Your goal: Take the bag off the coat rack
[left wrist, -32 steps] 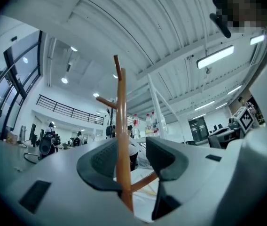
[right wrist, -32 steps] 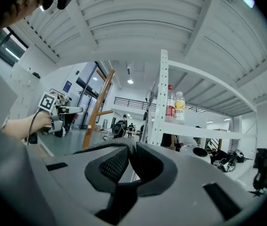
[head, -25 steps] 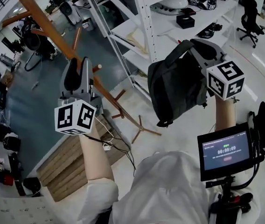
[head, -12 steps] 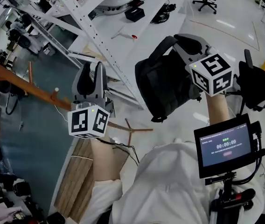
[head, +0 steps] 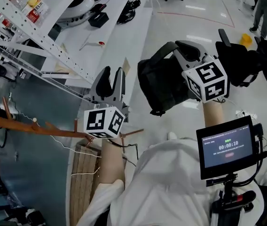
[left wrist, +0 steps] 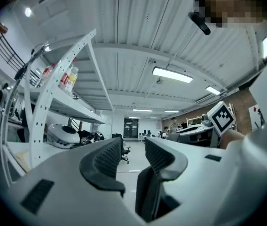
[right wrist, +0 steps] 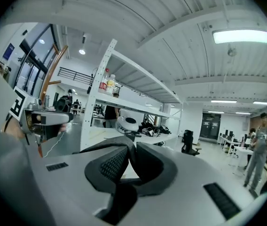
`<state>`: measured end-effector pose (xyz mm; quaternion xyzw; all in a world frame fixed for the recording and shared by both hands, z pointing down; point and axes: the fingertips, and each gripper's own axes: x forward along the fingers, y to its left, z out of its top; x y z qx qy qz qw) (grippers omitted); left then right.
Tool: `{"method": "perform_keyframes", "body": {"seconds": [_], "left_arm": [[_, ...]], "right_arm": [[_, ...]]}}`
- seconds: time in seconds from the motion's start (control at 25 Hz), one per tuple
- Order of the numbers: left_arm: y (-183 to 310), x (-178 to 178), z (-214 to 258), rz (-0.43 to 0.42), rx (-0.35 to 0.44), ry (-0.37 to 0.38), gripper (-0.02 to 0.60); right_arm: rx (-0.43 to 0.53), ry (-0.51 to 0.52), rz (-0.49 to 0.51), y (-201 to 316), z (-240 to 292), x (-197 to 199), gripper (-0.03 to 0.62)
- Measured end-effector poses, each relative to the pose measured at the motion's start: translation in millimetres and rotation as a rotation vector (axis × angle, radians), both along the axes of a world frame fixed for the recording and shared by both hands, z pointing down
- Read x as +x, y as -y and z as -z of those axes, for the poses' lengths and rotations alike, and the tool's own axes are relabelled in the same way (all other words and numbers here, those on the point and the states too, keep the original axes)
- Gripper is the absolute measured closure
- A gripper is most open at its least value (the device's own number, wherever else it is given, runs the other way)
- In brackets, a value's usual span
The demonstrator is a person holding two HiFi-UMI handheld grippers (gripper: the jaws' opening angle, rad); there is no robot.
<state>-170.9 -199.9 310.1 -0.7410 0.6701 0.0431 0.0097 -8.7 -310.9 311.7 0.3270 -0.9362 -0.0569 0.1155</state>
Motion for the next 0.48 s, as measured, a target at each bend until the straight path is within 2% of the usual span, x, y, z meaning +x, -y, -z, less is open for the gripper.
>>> {"method": "perform_keyframes", "body": {"seconds": [0.24, 0.48], "left_arm": [[24.9, 53.3, -40.1, -0.141, -0.081, -0.039, 0.414], [36.1, 105.0, -69.7, -0.262, -0.151, -0.043, 0.414]], "right_arm": [[-0.055, -0.027, -0.136, 3.9, -34.7, 46.8, 0.542], [-0.086, -0.054, -0.233, 7.3, -59.4, 76.3, 0.543]]}}
